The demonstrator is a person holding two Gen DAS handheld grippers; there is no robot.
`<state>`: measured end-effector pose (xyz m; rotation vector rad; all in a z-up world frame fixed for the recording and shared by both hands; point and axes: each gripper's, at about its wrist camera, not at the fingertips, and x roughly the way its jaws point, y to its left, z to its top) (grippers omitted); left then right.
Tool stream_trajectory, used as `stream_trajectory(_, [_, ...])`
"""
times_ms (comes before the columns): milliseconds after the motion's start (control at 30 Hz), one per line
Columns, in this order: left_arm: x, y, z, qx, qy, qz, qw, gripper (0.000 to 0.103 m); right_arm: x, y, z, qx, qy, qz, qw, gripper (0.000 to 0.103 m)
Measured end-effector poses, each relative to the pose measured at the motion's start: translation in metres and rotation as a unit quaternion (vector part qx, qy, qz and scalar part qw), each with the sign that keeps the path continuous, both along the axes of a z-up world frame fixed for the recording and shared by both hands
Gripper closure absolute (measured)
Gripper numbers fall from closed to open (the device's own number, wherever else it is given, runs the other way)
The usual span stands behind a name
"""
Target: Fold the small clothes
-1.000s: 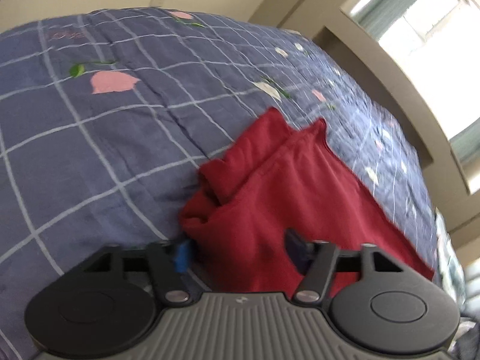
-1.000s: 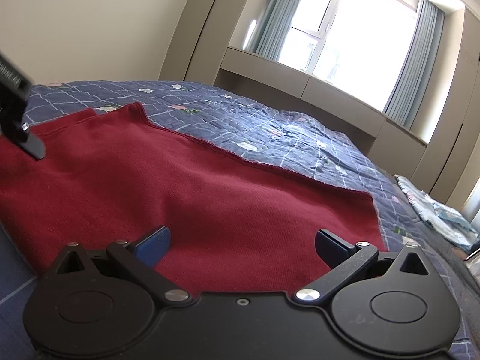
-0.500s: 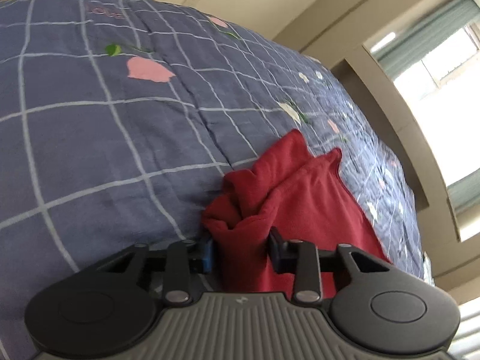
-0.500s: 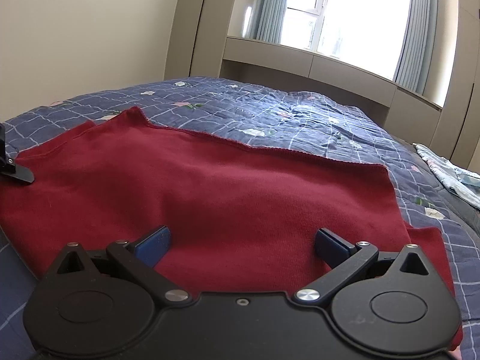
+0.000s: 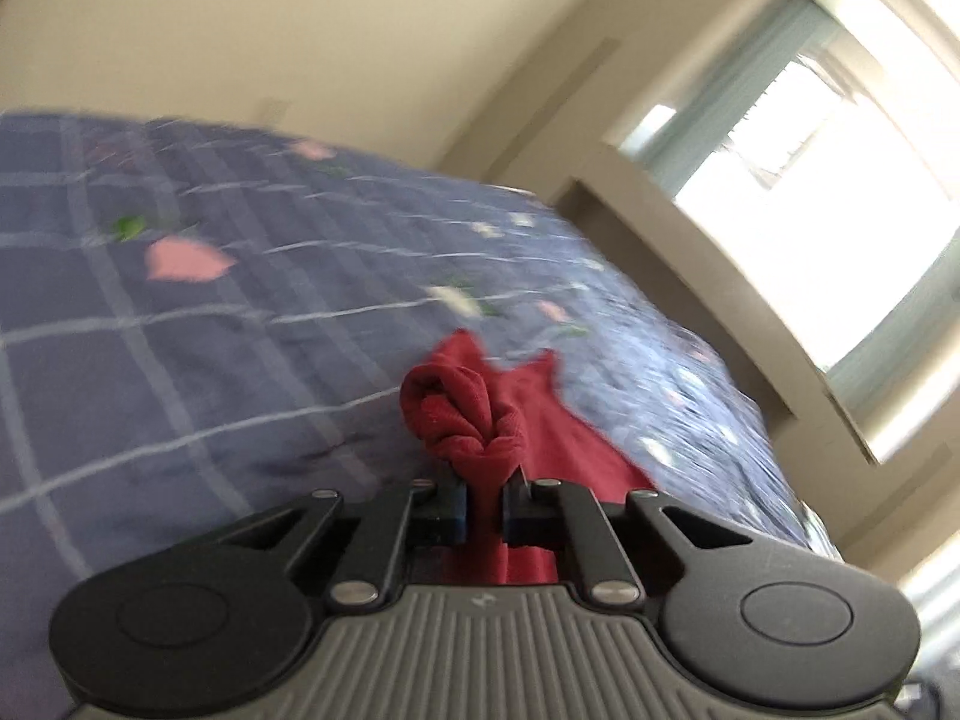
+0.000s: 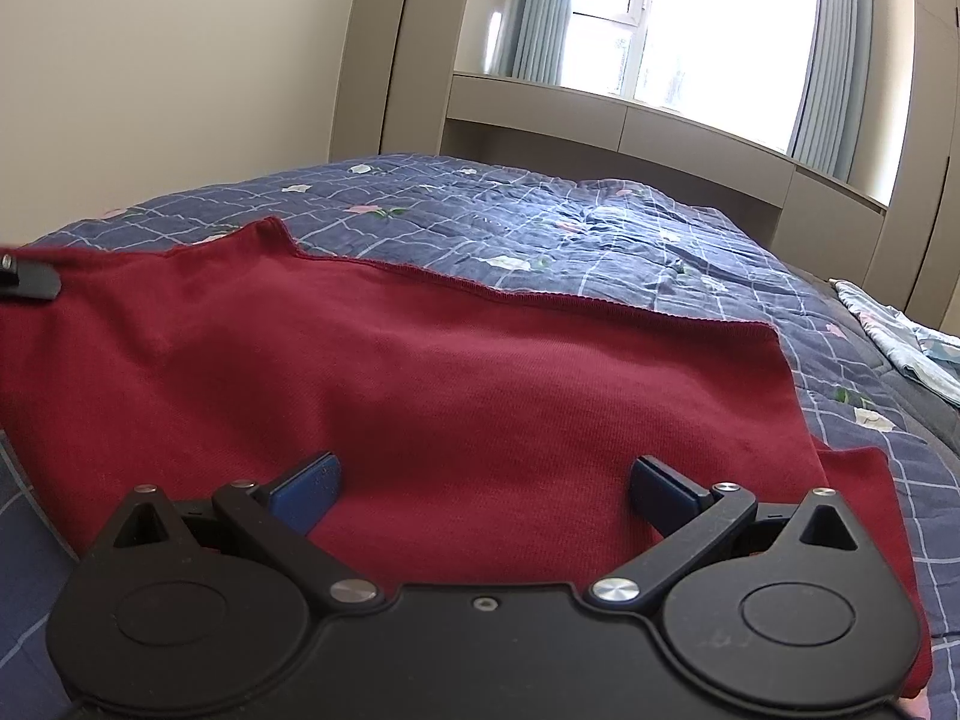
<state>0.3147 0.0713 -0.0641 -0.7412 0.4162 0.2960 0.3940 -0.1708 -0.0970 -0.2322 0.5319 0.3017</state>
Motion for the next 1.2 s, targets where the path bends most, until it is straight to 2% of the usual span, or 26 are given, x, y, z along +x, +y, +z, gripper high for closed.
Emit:
stream_trajectory(100, [0.008,-0.012,0.017,0.047,-0.007,-0.042,0.9980,0.095,0.002,-0.006,0.004,0.020,0.007,0.000,1.000,0.000])
stream_trajectory(167, [0.019,-0.024,0.029,0.078,-0.007,-0.070,0.9945,0.096,0.004,-0.017,0.010,0.051,0.014,-0.005,0.999,0.001])
stream_trajectory(267, [0.037,-0.046,0.051,0.123,-0.011,-0.122,0.9848,0.096,0.001,-0.042,0.027,0.080,0.010,-0.023,0.996,0.001])
stream_trajectory(400, [0.058,-0.080,0.080,0.151,-0.029,-0.196,0.9686,0.097,-0.010,-0.081,0.045,0.065,0.002,-0.028,0.997,0.001])
stream_trajectory(533, [0.073,-0.122,0.103,0.188,-0.047,-0.276,0.9414,0.097,-0.030,-0.124,0.053,0.046,-0.001,-0.050,0.998,0.001])
stream_trajectory(667, [0.075,-0.175,0.109,0.220,-0.055,-0.357,0.9061,0.097,-0.056,-0.160,0.053,0.030,-0.005,-0.076,0.997,0.001])
stream_trajectory(700, [0.072,-0.191,0.107,0.230,-0.056,-0.379,0.8947,0.097,-0.061,-0.168,0.052,0.025,-0.003,-0.083,0.996,0.000])
stream_trajectory(833, [0.062,-0.238,0.086,0.236,-0.039,-0.451,0.8601,0.097,-0.074,-0.189,0.042,-0.001,0.017,-0.111,0.994,0.001])
stream_trajectory(933, [0.049,-0.269,0.065,0.267,-0.025,-0.480,0.8356,0.097,-0.080,-0.200,0.036,-0.001,0.031,-0.126,0.992,0.001])
stream_trajectory(1000, [0.041,-0.277,0.051,0.281,-0.014,-0.486,0.8274,0.097,-0.083,-0.209,0.032,0.004,0.036,-0.140,0.990,0.001])
stream_trajectory(1133, [0.034,-0.284,0.036,0.298,-0.004,-0.487,0.8207,0.097,-0.079,-0.223,0.032,0.022,0.036,-0.153,0.987,0.001])
stream_trajectory(1200, [0.033,-0.277,0.033,0.301,-0.003,-0.487,0.8198,0.097,-0.066,-0.230,0.036,0.047,0.037,-0.144,0.988,0.001])
